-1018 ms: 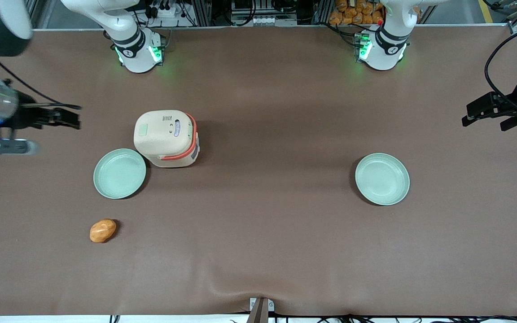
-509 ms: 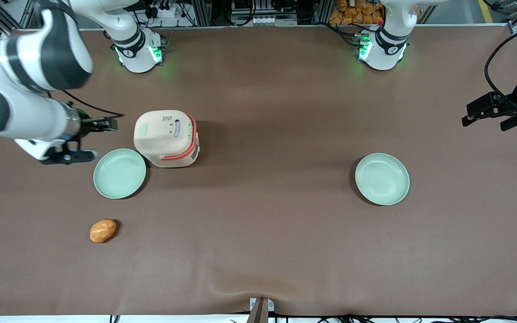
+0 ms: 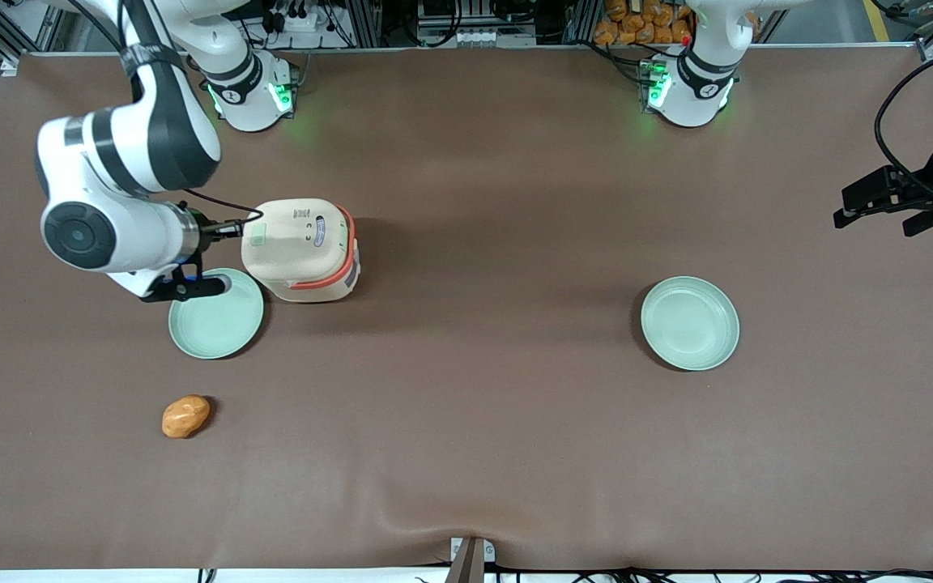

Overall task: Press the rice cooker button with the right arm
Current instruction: 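Move the right gripper over to the rice cooker's front button, then press down on the rice cooker's button with the right gripper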

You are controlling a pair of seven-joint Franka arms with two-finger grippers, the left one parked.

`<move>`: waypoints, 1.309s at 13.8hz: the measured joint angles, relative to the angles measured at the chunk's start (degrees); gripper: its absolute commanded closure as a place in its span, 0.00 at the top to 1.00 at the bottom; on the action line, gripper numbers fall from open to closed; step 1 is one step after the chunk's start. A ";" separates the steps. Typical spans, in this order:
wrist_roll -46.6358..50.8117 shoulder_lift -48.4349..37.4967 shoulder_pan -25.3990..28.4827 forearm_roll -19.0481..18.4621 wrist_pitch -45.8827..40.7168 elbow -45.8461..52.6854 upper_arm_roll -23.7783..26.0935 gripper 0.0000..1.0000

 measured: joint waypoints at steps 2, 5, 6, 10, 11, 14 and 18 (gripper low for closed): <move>0.04 0.93 1.02 0.06 0.26 -0.41 0.01 0.00; 1.01 1.64 2.22 0.08 0.23 -0.56 0.01 0.00; 1.12 1.78 2.47 0.09 0.23 -0.76 0.01 0.00; 1.19 2.41 2.77 0.11 0.23 -2.17 0.01 0.00; 1.19 2.71 2.77 0.16 0.30 -2.55 0.01 0.00; 1.19 3.82 2.79 1.82 0.45 -2.73 0.00 0.00; 1.19 4.16 2.97 2.17 0.69 -2.73 0.00 0.00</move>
